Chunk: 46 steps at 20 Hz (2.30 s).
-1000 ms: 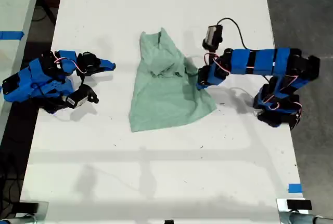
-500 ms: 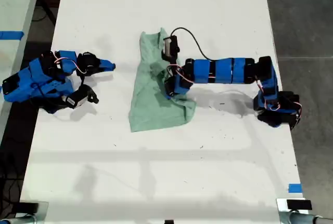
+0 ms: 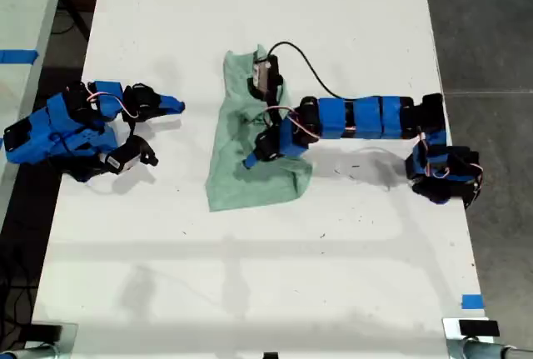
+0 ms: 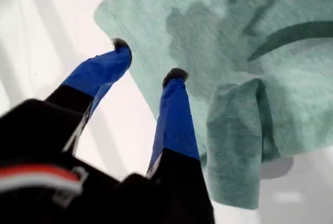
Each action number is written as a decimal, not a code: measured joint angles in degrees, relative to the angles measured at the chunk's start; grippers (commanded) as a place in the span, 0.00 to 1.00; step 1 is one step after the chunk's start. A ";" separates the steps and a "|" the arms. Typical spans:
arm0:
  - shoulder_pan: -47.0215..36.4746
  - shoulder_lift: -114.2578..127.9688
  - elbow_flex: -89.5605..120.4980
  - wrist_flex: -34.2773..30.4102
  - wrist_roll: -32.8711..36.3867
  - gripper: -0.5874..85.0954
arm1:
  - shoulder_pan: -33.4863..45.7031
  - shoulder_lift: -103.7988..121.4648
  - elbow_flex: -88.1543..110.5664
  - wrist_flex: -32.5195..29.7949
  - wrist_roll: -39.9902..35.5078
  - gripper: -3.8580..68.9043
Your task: Fold t shirt
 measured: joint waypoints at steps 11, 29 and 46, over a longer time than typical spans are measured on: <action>0.00 0.00 0.00 0.09 0.00 0.01 | 5.62 7.65 10.99 12.13 3.08 0.34; 0.00 0.00 0.00 0.09 0.00 0.01 | -3.34 -1.41 8.09 10.55 5.27 0.19; 0.00 0.00 0.00 0.09 0.00 0.01 | 9.49 35.95 40.17 14.68 14.41 0.09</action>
